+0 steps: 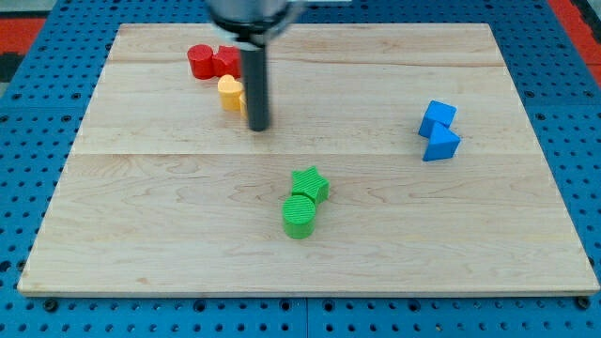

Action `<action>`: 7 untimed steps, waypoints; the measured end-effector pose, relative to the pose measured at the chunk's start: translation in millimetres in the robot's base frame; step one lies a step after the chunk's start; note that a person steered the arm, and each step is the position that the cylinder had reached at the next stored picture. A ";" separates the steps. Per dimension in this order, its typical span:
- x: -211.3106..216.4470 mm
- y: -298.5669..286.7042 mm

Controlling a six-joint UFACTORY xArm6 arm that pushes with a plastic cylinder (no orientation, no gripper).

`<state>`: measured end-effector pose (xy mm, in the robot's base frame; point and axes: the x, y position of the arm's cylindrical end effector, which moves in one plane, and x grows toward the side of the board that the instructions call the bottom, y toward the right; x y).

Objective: Move the yellow blocks into red blocks

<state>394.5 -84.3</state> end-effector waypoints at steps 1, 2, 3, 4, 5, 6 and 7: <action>-7.1 -4.6; 0.5 -5.0; -4.6 58.6; -18.0 64.0; -45.7 2.1; -32.3 -16.9; -29.9 -73.9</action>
<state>364.6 -158.2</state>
